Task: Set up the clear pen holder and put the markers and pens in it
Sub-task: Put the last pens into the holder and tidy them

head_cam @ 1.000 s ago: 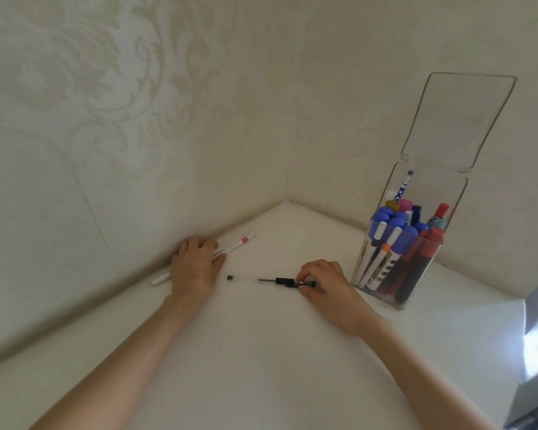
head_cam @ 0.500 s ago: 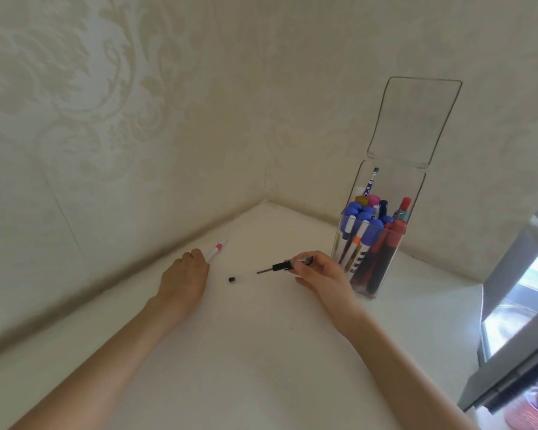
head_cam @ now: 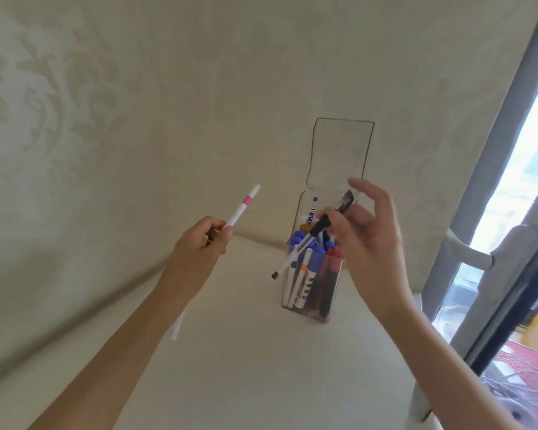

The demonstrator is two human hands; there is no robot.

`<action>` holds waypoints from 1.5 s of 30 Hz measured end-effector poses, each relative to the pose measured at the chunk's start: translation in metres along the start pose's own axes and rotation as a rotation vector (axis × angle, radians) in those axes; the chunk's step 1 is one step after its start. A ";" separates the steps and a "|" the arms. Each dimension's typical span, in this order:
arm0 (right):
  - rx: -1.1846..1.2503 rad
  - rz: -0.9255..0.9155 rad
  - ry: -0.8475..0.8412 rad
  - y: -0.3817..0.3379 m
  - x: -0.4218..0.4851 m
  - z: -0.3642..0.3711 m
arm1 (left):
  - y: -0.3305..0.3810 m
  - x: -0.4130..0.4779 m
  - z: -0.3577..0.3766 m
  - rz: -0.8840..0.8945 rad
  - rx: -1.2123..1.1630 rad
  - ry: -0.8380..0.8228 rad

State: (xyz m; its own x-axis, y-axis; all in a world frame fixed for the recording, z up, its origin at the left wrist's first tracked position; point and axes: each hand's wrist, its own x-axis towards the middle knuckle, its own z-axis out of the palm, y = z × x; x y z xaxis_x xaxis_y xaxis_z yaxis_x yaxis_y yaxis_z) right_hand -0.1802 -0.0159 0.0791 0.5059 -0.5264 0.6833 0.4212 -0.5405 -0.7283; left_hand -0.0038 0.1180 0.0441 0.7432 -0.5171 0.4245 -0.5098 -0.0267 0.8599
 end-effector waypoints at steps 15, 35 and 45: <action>-0.805 -0.111 -0.057 0.051 0.063 -0.031 | 0.006 0.012 0.042 -0.021 -0.172 -0.052; -1.172 -0.025 -0.465 0.063 0.074 -0.019 | 0.002 -0.004 0.032 -0.063 -0.240 -0.081; -0.163 0.349 -0.257 0.012 0.036 -0.005 | 0.023 -0.015 0.047 -0.001 -0.283 -0.255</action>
State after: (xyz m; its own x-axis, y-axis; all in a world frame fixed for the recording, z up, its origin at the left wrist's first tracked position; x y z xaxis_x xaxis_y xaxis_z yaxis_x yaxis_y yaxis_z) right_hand -0.1606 -0.0445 0.0956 0.7754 -0.5265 0.3487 0.0792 -0.4668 -0.8808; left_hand -0.0464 0.0850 0.0443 0.5941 -0.7144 0.3698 -0.3427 0.1912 0.9198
